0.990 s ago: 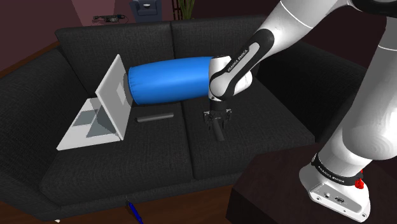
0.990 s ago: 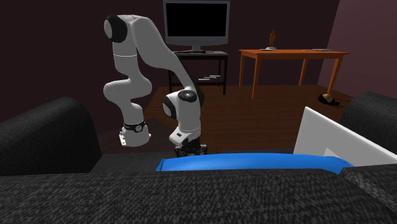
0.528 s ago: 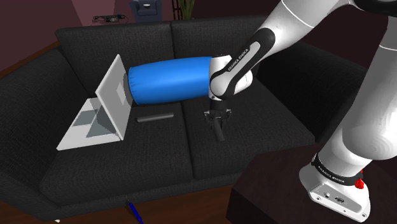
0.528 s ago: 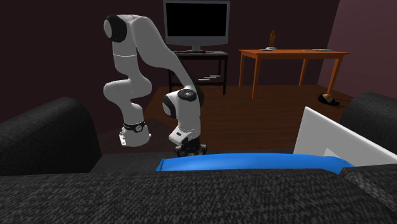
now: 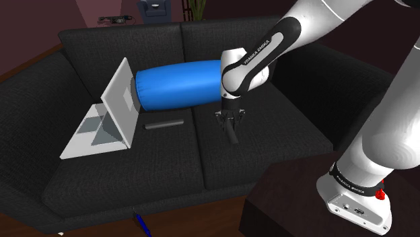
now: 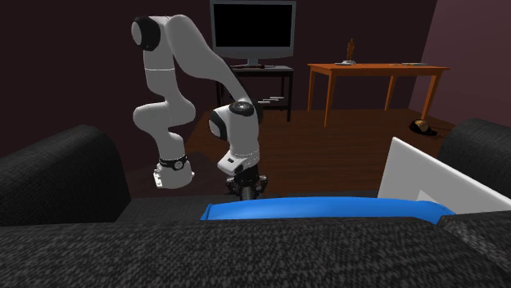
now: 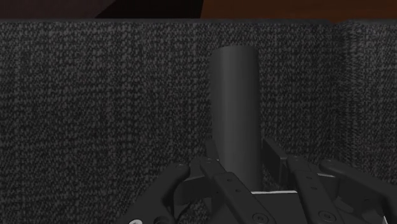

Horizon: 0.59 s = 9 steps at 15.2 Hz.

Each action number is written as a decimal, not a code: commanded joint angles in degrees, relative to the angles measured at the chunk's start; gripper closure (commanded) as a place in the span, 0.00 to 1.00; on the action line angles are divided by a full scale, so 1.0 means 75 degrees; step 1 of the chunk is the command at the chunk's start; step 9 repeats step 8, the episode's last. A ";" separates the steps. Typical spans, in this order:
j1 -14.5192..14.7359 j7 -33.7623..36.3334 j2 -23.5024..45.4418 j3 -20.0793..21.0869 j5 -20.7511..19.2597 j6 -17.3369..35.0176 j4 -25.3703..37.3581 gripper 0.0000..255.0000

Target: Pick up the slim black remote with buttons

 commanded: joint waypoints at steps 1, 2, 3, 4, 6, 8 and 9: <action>-0.0010 0.0008 -0.0174 -0.0005 0.0005 -0.0202 0.0025 1.00; -0.0013 0.0017 -0.0259 -0.0006 0.0005 -0.0308 0.0047 1.00; -0.0015 0.0025 -0.0343 -0.0008 0.0006 -0.0414 0.0070 1.00; -0.0018 0.0034 -0.0425 -0.0010 0.0007 -0.0521 0.0095 1.00; -0.0023 0.0052 -0.0584 -0.0015 0.0007 -0.0734 0.0151 1.00; -0.0024 0.0054 -0.0596 -0.0015 0.0007 -0.0750 0.0155 1.00; -0.0024 0.0054 -0.0596 -0.0015 0.0007 -0.0750 0.0155 1.00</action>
